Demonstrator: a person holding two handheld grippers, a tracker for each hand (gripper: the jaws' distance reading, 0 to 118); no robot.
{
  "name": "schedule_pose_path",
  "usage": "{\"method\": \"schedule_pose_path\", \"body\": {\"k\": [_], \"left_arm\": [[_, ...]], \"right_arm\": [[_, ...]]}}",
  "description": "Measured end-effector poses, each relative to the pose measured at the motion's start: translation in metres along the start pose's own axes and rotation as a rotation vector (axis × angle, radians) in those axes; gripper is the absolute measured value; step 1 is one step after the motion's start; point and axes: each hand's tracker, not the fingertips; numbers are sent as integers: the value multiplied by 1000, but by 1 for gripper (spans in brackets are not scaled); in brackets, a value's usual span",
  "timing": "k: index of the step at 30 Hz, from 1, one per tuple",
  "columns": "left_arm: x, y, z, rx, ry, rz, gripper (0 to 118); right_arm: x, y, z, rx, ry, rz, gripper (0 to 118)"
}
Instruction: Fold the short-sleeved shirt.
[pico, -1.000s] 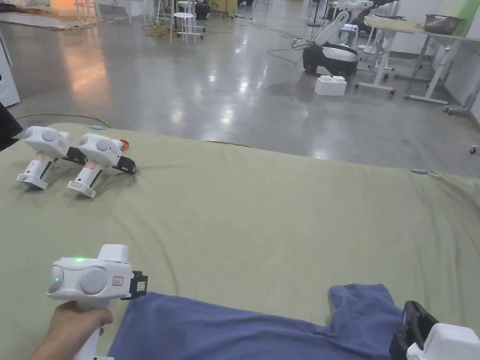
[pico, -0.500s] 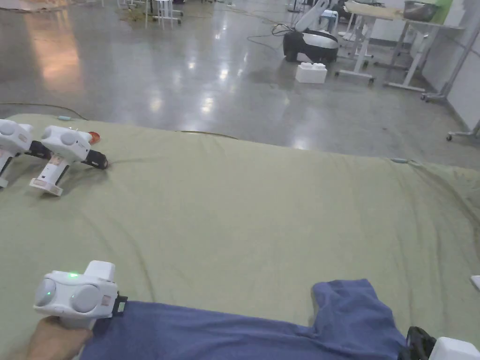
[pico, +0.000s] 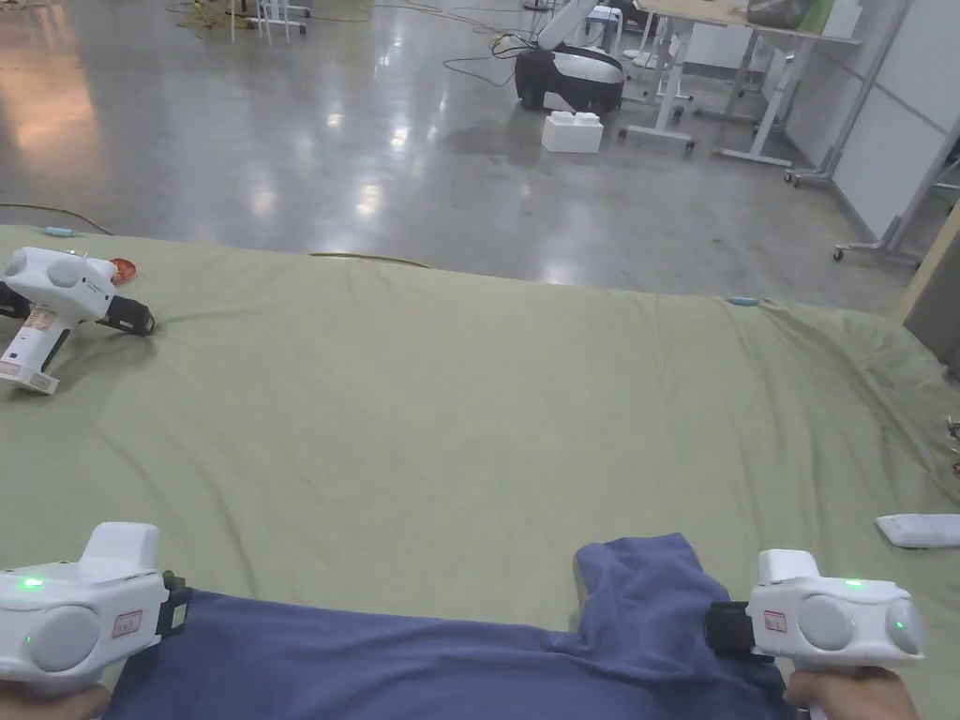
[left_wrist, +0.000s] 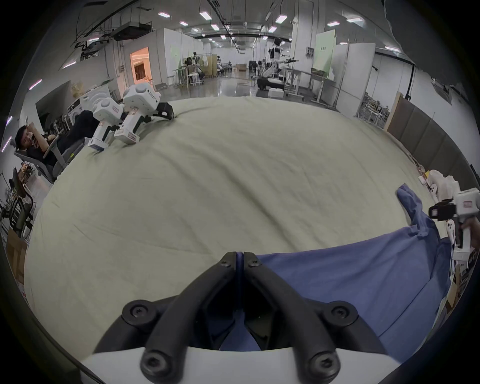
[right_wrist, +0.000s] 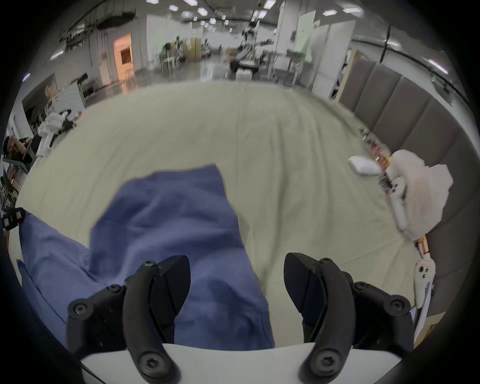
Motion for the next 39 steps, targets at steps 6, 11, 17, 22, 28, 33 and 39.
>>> {"method": "schedule_pose_path", "body": {"k": [6,11,17,22,28,33,39], "left_arm": [[-5,-1,-4,1,-6,-21,0],[-6,-1,-6,5,-7,-19,0],[-11,-3,-2,18,-20,8,0],[-14,-8,22,51,-30,13,0],[-26,-19,64,132,-67,40,0],[-39,-35,96,182,-96,67,0],[-51,-67,127,200,-121,55,0]], "right_arm": [[1,1,-28,-51,22,-26,55],[-3,1,-19,-2,5,-11,3],[0,-7,6,89,11,-21,1],[5,-19,61,204,64,-30,1],[3,-43,128,294,63,33,1],[4,-72,176,344,59,54,1],[8,-121,214,360,55,88,1]]}}
